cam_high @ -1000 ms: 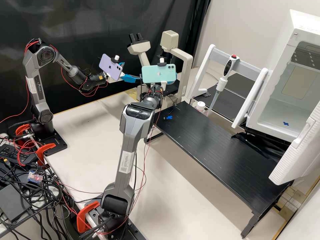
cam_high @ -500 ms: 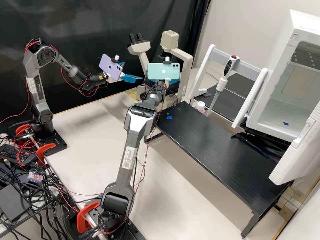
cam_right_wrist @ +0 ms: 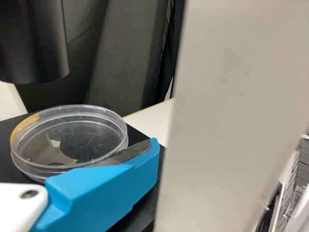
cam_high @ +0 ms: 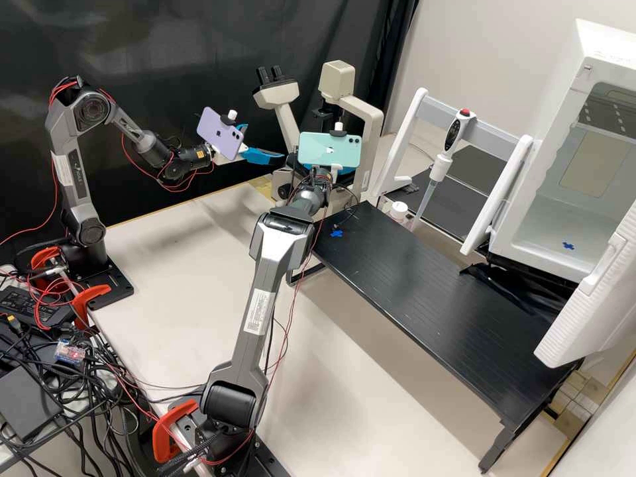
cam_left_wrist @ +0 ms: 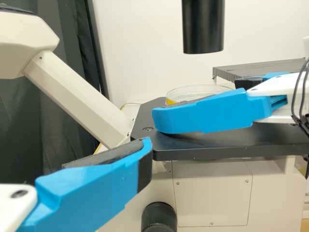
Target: Move the petri dish to the bench
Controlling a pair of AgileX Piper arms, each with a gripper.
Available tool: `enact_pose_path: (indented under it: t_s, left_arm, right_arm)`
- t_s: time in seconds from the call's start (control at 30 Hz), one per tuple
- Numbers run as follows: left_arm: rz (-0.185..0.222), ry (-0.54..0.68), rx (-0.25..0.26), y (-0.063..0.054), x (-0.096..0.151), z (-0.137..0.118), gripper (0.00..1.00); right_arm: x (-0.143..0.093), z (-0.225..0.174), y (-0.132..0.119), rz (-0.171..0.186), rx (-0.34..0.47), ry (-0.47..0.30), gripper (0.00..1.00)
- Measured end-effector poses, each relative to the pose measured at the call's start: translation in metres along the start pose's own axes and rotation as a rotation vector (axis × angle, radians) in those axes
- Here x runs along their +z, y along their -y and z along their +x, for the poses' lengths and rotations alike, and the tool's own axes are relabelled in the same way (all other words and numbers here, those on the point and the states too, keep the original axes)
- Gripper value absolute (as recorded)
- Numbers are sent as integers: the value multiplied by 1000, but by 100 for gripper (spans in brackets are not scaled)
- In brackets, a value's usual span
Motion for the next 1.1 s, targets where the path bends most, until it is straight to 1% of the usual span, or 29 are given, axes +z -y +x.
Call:
enact_pose_path:
  t_s: [0.23,0.47,0.53,0.6,0.63,0.67,0.7,0.83,0.9,0.93,1.1]
  left_arm:
    - [0,0,0,0,0,0,100]
    - [0,0,0,0,0,0,100]
    - [0,0,0,0,0,0,100]
    - [0,0,0,0,0,0,100]
    - [0,0,0,0,0,0,100]
    - [0,0,0,0,0,0,100]
    - [0,0,0,0,0,0,100]
    - [0,0,0,0,0,0,100]
    - [0,0,0,0,0,0,100]
    - [0,0,0,0,0,0,100]
    - [0,0,0,0,0,0,100]
  right_arm:
    - [1,0,-1,-7,7,6,0]
    - [1,0,-1,-4,8,6,0]
    - [0,0,-1,9,7,5,0]
    - [1,1,0,14,0,7,0]
    - [2,1,1,10,-3,6,0]
    - [4,2,1,15,-5,7,0]
    - [3,2,1,12,-8,5,0]
    - [9,3,3,26,-32,14,0]
    - [10,3,4,41,-50,20,0]
    - [10,3,5,31,-57,17,0]
    - [9,3,3,27,-66,21,0]
